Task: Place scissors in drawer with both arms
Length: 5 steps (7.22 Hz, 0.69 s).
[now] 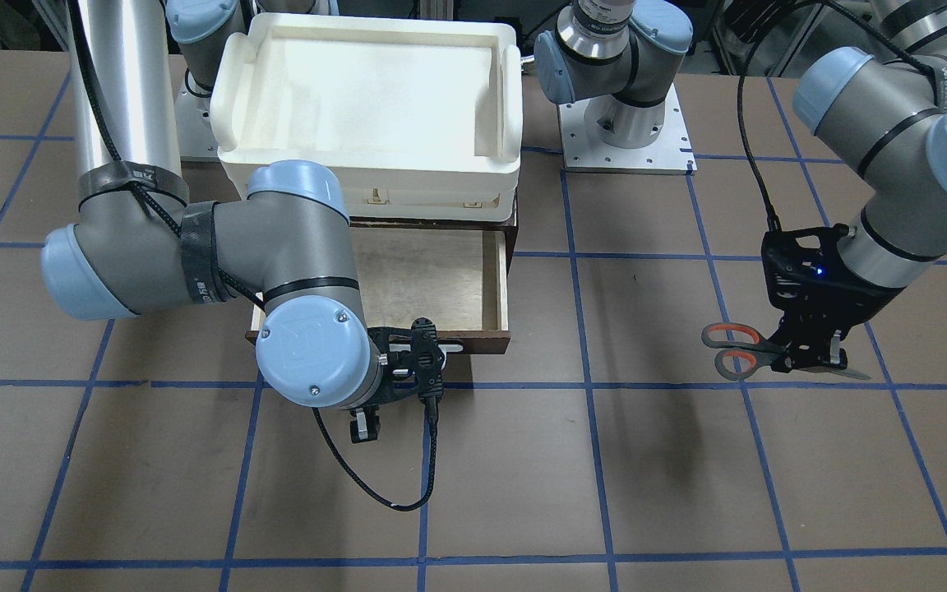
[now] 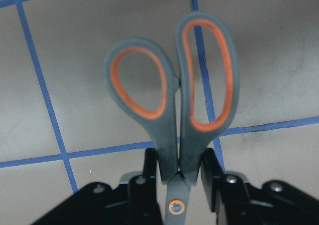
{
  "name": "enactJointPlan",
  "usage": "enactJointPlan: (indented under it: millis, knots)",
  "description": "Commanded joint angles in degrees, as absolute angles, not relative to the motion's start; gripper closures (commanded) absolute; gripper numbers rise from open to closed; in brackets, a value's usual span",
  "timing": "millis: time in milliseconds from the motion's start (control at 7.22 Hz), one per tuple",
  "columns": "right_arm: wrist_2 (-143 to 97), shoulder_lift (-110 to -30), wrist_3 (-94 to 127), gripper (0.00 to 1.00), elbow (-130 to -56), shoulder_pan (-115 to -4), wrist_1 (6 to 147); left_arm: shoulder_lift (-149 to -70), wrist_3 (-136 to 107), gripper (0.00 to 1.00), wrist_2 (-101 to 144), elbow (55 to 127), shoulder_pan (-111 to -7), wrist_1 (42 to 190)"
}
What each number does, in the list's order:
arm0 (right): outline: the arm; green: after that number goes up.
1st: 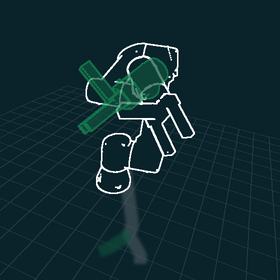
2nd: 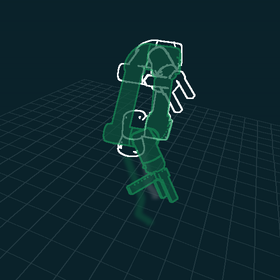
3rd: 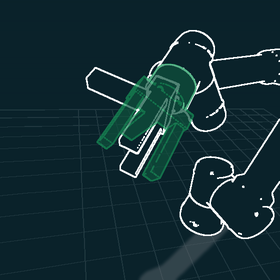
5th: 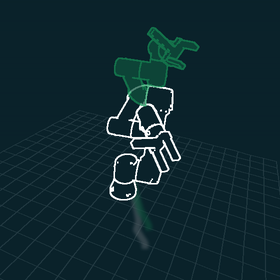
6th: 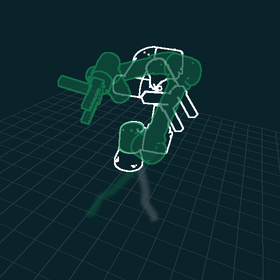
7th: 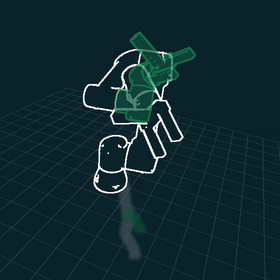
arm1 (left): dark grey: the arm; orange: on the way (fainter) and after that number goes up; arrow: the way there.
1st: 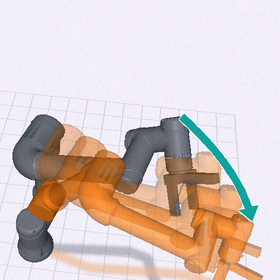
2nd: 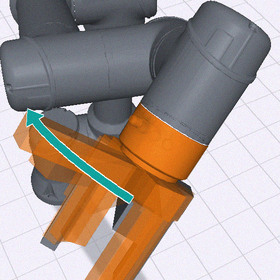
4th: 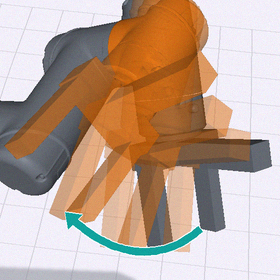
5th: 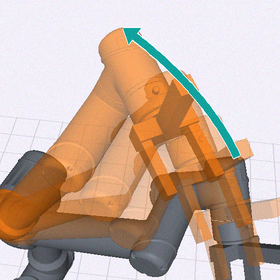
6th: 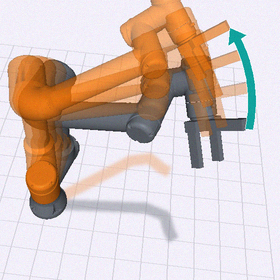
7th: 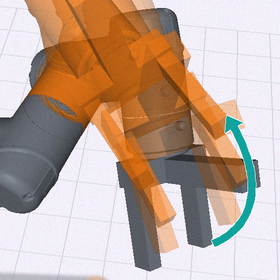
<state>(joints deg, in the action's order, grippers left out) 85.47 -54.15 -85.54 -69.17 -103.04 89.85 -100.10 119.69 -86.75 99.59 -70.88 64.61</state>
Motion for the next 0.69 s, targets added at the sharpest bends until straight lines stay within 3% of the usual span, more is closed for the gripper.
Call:
enactJointPlan:
  millis: [0,554]
  knots:
    - [85.3,-53.8,-85.6,0.44,-69.0,-102.6,90.7,-99.8,116.6,1.00,-86.7,96.8,-72.2,68.0]
    - [85.5,-53.0,-85.9,0.45,-67.8,-102.7,92.6,-100.4,116.2,1.00,-86.8,94.5,-72.4,70.0]
